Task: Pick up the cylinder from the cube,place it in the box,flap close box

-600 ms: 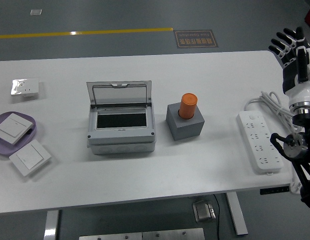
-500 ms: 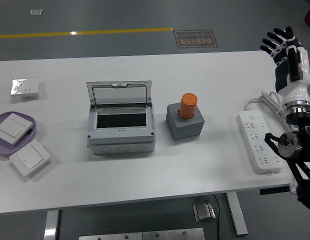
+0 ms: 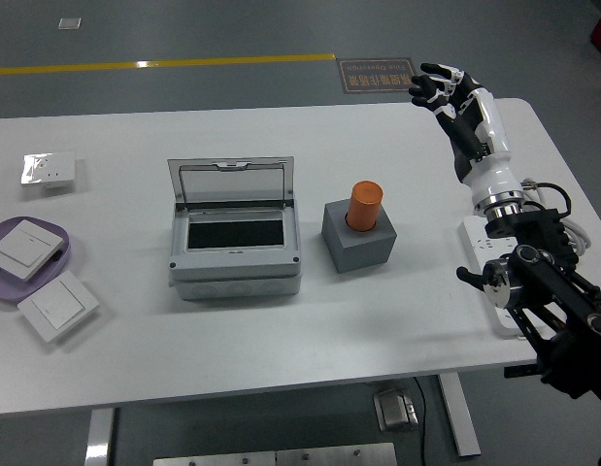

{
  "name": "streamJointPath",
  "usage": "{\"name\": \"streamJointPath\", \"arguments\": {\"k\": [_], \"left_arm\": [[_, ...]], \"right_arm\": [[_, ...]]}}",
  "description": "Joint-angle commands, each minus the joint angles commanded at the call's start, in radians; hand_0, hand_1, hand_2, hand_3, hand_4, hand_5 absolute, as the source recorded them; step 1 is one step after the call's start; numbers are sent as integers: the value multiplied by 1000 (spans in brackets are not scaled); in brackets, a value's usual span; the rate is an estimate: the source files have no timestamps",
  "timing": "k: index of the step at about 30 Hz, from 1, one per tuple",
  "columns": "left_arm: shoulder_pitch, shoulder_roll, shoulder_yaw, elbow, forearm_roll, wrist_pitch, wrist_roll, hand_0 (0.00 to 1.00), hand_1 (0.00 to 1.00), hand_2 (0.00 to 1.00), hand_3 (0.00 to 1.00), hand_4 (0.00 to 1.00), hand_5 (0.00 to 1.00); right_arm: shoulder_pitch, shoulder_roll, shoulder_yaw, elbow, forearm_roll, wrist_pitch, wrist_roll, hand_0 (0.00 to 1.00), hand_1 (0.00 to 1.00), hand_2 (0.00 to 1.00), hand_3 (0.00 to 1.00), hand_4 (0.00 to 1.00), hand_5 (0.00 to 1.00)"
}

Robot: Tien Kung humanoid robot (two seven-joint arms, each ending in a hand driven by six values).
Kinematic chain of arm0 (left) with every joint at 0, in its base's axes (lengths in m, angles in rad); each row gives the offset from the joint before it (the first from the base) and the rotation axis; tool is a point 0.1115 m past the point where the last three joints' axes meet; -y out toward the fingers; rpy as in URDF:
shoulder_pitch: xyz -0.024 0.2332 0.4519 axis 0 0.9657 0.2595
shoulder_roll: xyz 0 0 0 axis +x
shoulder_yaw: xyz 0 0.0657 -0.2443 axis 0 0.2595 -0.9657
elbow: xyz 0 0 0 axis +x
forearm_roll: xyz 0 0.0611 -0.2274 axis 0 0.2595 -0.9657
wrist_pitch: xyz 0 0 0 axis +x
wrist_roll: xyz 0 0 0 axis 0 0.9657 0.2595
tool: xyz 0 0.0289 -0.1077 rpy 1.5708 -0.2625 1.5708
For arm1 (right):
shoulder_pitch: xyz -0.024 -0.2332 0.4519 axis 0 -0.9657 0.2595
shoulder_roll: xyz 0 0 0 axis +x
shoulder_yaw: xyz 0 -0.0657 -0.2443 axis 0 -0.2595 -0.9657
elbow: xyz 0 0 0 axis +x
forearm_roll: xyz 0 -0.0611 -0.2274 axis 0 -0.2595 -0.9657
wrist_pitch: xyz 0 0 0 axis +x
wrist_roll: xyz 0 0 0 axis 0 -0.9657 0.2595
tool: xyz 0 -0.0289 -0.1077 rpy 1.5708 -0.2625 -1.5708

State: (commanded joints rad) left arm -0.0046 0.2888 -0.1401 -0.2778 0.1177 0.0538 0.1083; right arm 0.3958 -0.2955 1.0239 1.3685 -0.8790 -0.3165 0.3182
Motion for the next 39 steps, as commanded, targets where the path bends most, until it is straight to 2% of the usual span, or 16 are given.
{"name": "streamJointPath", "arguments": {"k": [6, 14, 15, 16, 31, 38, 39], "left_arm": [[1, -2, -2, -1, 3, 0, 2, 617, 587, 541, 619, 695, 234], [3, -2, -1, -2, 4, -1, 2, 617, 587, 542, 619, 694, 234], [4, -2, -1, -2, 4, 0, 2, 617, 587, 542, 620, 695, 231], [4, -2, -1, -2, 5, 0, 2, 617, 587, 542, 620, 695, 231], [2, -2, 3, -3, 5, 0, -2, 617, 587, 542, 620, 695, 233], [2, -3, 2, -3, 8, 0, -1, 617, 587, 542, 620, 695, 233], [2, -4, 2, -3, 9, 0, -1, 617, 588, 542, 621, 695, 233]], "right_arm": [[26, 25, -76, -81, 32, -26, 70, 806, 744, 697, 697, 915, 350], [45, 57, -132, -192, 95, -51, 157, 812, 747, 699, 702, 912, 344], [47, 60, -140, -201, 101, -53, 164, 839, 799, 766, 764, 909, 339], [48, 62, -147, -209, 107, -55, 170, 839, 799, 766, 764, 909, 339], [89, 90, -279, -330, 215, -62, 225, 849, 800, 772, 760, 917, 343], [89, 94, -315, -354, 226, -66, 219, 834, 779, 750, 749, 918, 341], [88, 94, -316, -354, 223, -66, 215, 820, 753, 711, 721, 911, 322]]}}
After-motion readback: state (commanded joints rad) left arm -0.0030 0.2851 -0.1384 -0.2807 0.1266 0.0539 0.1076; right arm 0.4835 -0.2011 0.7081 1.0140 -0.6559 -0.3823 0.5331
